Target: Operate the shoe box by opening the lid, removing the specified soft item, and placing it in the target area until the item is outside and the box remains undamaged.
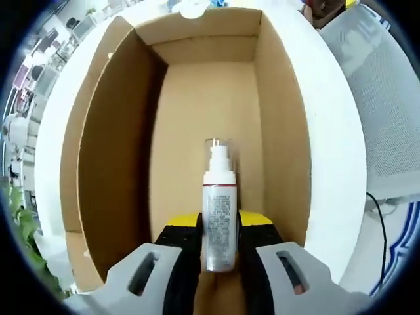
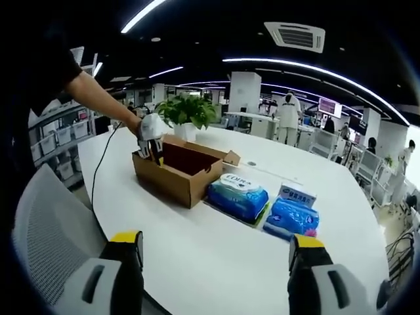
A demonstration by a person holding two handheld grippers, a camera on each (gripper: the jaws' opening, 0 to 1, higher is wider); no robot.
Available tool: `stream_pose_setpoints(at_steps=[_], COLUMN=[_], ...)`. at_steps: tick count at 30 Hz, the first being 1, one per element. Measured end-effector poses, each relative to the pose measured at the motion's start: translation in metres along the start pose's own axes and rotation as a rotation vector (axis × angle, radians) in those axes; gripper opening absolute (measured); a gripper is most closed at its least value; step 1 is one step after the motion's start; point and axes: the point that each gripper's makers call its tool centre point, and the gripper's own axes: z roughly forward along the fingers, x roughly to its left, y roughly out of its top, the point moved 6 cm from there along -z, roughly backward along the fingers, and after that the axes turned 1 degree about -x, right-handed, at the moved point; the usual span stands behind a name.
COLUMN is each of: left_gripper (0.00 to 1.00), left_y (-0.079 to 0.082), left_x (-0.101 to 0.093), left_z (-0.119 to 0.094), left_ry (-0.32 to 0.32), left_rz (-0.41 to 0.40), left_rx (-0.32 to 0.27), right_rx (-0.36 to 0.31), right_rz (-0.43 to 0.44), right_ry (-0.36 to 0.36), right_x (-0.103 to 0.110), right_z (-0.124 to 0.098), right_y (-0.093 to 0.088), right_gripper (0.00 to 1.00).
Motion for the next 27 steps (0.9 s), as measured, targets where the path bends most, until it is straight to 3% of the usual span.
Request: stream_pose_setpoints(at_steps=[8,12,27], left_gripper=[0.18,0.18,0.18], left_y=[0.012,0.025,0.056], left_x=[0.002,0.000,-0.029], left_z=[-0.025,-0.039,-0.078], left_ry=[0.044,0.079,0.132], left_rz=[0.009,0.003,0.072], left_rx=[-0.045,-0.103,-0.227], right_rx=[-0.056,-0.078,-0.158], right_rz=[-0.033,-0.049,-0.153], right_ry=[0.045,0.080,0.170], right_x=[0.007,0.012,0.028], right_z=[0.002,0.004,0.006], right_y=[0.011,0.017,0.044], right_gripper=[0.87,0.84,0.71])
